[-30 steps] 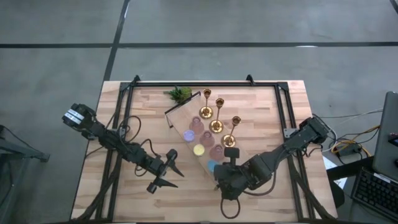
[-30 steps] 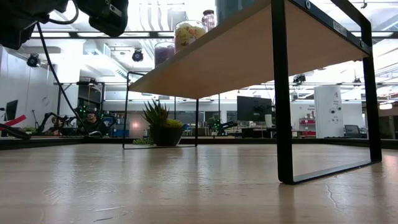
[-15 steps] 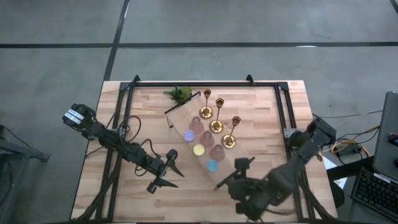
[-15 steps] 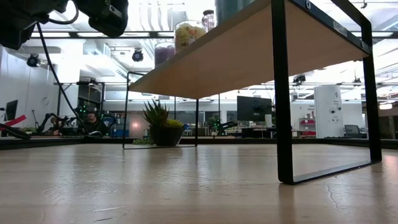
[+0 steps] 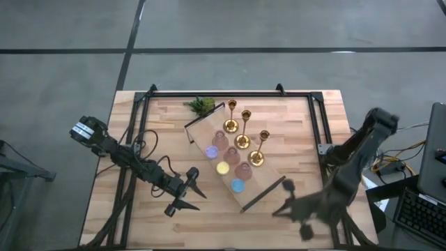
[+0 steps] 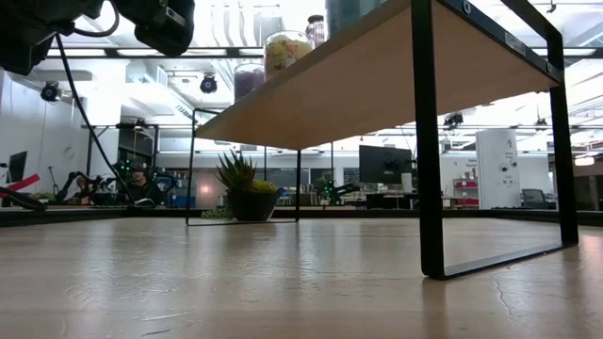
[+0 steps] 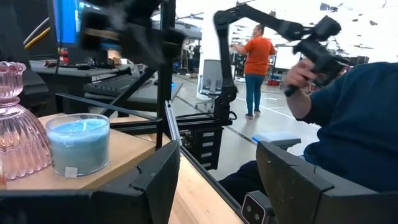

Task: Pick & Place candle stick holders
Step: Return to Home Position

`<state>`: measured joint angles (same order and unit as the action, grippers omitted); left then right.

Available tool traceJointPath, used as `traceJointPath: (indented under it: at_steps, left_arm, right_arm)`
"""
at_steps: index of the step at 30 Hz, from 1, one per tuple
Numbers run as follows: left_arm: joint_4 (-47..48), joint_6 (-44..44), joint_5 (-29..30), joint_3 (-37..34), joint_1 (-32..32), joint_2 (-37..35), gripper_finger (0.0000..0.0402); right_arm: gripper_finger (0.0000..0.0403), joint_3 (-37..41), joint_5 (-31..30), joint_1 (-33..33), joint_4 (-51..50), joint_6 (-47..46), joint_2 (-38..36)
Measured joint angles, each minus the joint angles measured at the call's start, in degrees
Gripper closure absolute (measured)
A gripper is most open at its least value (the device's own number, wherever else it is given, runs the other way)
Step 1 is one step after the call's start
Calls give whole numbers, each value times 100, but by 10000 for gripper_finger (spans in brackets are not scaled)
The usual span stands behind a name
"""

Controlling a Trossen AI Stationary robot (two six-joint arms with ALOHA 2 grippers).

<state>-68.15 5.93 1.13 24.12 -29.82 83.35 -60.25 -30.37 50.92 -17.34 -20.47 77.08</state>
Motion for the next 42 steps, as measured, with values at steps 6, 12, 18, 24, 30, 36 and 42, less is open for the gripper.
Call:
traceJointPath:
  at_steps: [6, 12, 18, 24, 30, 36, 42]
  left_arm:
    - [1, 21, 1, 0, 3, 0, 184]
    - [5, 2, 91, 0, 10, 0, 184]
    - [18, 22, 296, 0, 11, 0, 184]
    - [22, 24, 307, 0, 12, 0, 184]
    - [12, 112, 497, 0, 10, 0, 183]
    - [11, 207, 498, 0, 10, 0, 183]
    - [322, 97, 502, -201, 10, -429, 183]
  right_arm:
    - [394, 1285, -291, 9, -22, 39, -1804]
    - [394, 2344, -16, 18, 1209, 336, -2888]
    - [381, 3084, 344, 9, 2667, 1369, -3576]
    - [309, 3475, 339, 10, 2863, 1231, -4008]
    - [215, 3609, 9, 4, 2884, 1150, -4184]
    - [125, 3637, -899, 4, 2686, 1511, -4312]
    - [74, 3648, -1136, 6, 1577, 1591, -4676]
